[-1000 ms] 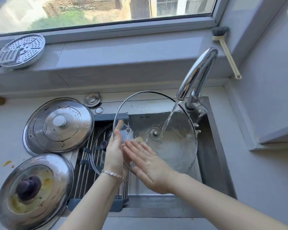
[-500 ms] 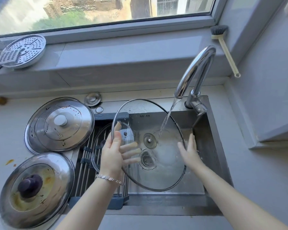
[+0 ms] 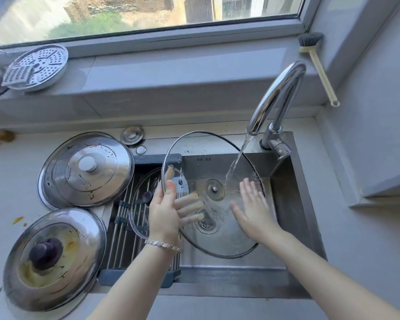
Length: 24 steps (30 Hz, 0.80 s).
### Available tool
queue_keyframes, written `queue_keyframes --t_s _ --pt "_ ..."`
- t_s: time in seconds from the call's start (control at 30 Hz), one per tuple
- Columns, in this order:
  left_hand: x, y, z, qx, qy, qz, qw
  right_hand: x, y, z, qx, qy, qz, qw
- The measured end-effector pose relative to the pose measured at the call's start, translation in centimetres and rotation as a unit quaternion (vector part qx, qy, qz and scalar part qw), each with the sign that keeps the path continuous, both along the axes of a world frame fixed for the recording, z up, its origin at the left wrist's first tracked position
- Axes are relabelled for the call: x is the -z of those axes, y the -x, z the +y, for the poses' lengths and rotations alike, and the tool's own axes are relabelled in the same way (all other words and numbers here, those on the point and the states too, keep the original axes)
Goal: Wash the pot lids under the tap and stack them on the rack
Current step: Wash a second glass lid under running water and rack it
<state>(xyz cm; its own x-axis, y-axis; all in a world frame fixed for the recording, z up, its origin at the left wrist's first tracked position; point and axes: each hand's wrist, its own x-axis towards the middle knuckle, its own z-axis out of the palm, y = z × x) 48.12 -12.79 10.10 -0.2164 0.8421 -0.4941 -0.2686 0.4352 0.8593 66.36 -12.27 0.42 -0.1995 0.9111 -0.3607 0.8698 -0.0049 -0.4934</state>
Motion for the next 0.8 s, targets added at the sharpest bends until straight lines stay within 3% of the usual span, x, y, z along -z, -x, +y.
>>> queue_keyframes --t_s 0.1,0.17,0.27,0.3,0.47,0.6,0.7,0.8 --pt "0.1 0.5 -0.2 -0.006 0.006 -0.022 1.000 0.3 -1.7 1.6 0.140 -0.037 0.002 0.989" --pt "0.4 1.0 -0.2 -0.010 0.015 -0.053 0.998 0.1 -2.8 2.4 0.288 -0.007 0.116 0.951" --pt "1.8 1.3 -0.6 -0.012 0.047 -0.116 0.992 -1.3 -4.1 3.2 0.440 0.147 0.389 0.796" --pt "2.6 1.3 -0.8 -0.013 0.068 -0.138 0.988 -1.8 -4.4 3.3 0.442 0.168 0.427 0.771" --pt "7.2 0.3 -1.8 -0.018 0.202 -0.132 0.970 -2.7 -6.5 3.5 0.411 0.096 0.341 0.840" --pt "8.5 -1.6 -1.9 -0.008 0.319 -0.179 0.931 -4.2 -7.7 4.0 0.359 0.016 0.283 0.889" --pt "8.8 -2.7 -1.5 -0.010 0.344 -0.204 0.917 -5.4 -7.4 4.1 0.316 -0.041 0.298 0.900" --pt "8.3 -2.6 -0.8 -0.037 0.301 -0.207 0.930 -5.0 -7.5 3.8 0.329 -0.053 0.355 0.874"
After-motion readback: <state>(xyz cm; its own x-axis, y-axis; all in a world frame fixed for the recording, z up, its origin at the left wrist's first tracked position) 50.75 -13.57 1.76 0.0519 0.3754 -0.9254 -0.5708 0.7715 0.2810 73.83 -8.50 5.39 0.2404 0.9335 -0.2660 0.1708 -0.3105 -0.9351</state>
